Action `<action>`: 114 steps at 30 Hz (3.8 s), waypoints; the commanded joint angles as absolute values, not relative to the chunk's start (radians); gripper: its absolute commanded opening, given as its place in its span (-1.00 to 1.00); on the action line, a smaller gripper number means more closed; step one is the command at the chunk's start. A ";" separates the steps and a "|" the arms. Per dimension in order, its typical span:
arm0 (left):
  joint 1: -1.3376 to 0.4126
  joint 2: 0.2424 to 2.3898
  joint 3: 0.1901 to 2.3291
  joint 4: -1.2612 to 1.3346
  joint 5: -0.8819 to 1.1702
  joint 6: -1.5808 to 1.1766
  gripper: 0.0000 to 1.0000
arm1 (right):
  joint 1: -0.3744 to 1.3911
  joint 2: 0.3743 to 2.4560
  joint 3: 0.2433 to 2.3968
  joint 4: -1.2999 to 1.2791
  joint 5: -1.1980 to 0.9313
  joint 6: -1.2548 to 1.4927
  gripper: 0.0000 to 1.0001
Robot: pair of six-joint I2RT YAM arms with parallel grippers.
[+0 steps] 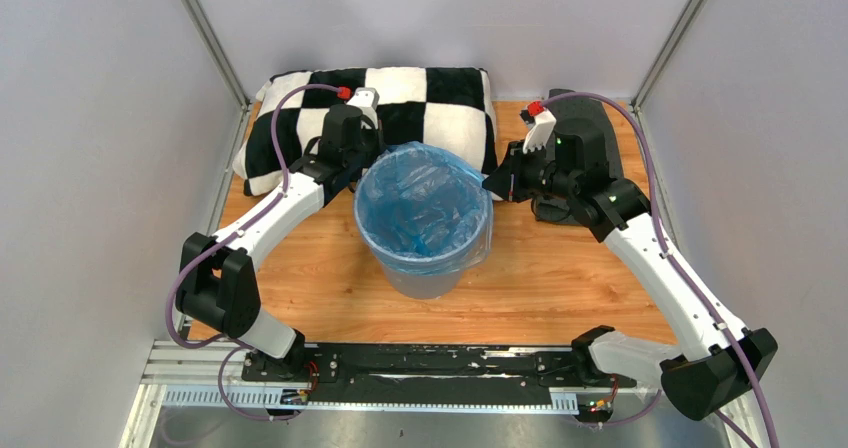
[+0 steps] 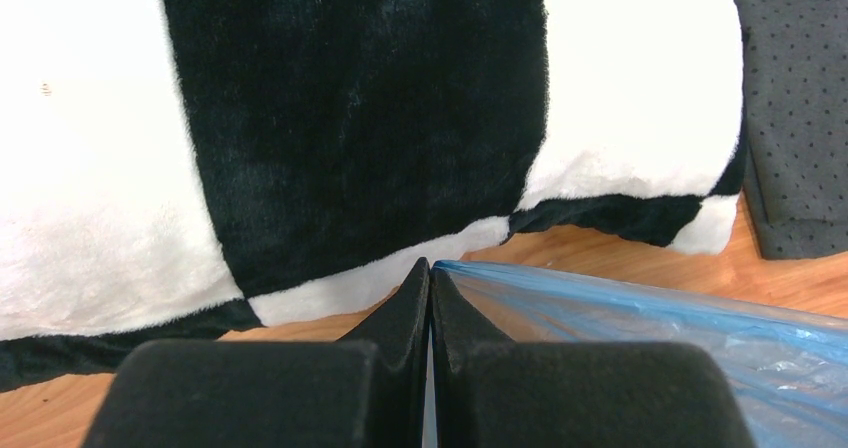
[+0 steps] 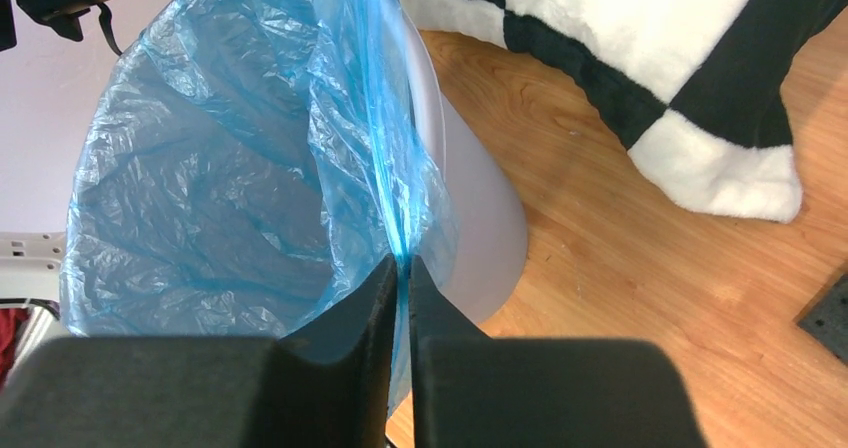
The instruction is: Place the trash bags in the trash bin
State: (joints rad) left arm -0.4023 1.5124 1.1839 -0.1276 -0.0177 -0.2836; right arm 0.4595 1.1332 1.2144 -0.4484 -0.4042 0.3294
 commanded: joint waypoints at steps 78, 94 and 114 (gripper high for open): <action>-0.459 1.219 0.573 0.040 -0.226 -0.615 -1.00 | 0.469 1.360 1.036 -0.280 -0.089 0.324 -1.00; -0.457 1.268 0.556 0.110 -0.264 -0.553 -1.00 | 0.469 1.370 1.017 -0.321 -0.042 0.309 -0.92; -0.457 1.235 0.567 0.107 -0.213 -0.547 -1.00 | 0.415 0.730 0.705 -0.373 -0.230 0.647 0.12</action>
